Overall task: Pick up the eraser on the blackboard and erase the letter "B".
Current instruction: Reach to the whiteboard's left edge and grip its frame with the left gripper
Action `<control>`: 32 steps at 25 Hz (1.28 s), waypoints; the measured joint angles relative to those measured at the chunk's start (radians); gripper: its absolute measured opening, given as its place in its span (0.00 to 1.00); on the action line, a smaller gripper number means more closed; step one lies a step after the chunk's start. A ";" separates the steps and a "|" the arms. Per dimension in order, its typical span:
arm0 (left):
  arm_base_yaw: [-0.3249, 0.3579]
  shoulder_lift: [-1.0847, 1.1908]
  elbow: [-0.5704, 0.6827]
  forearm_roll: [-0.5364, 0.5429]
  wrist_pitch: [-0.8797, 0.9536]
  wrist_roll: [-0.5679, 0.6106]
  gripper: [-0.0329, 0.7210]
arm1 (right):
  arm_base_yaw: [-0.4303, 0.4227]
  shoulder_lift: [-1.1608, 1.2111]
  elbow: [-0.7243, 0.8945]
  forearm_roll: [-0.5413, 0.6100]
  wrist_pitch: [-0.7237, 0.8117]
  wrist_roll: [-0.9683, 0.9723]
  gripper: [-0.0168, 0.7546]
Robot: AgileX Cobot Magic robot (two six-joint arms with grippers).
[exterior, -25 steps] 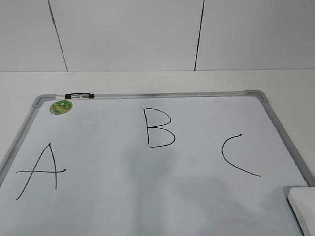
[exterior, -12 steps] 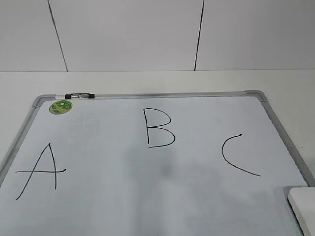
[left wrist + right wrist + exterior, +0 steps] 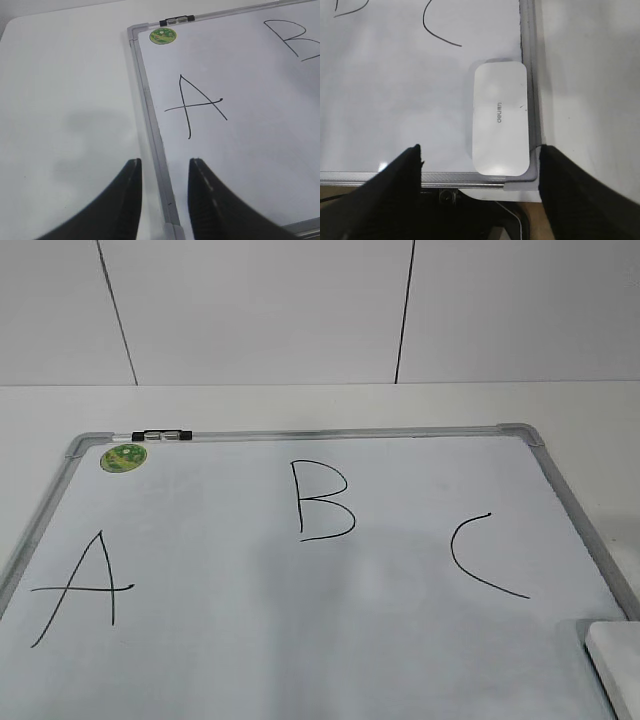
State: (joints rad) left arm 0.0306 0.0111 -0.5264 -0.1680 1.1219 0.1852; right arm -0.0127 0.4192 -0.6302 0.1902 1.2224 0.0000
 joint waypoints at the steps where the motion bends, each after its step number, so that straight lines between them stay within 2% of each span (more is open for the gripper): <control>1: 0.000 0.000 0.000 0.000 0.000 0.000 0.36 | 0.000 0.024 0.000 0.004 0.000 0.000 0.78; 7: 0.000 0.118 -0.056 0.003 0.009 -0.001 0.36 | 0.000 0.153 0.000 0.073 0.000 0.000 0.78; 20: 0.000 0.751 -0.292 0.010 0.028 -0.077 0.36 | 0.000 0.343 -0.005 0.102 -0.010 0.000 0.78; 32: 0.000 1.366 -0.515 0.005 -0.043 -0.074 0.36 | 0.000 0.351 -0.017 0.102 -0.028 -0.050 0.78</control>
State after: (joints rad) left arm 0.0306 1.3775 -1.0414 -0.1626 1.0789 0.1112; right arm -0.0127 0.7706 -0.6477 0.2921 1.1940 -0.0497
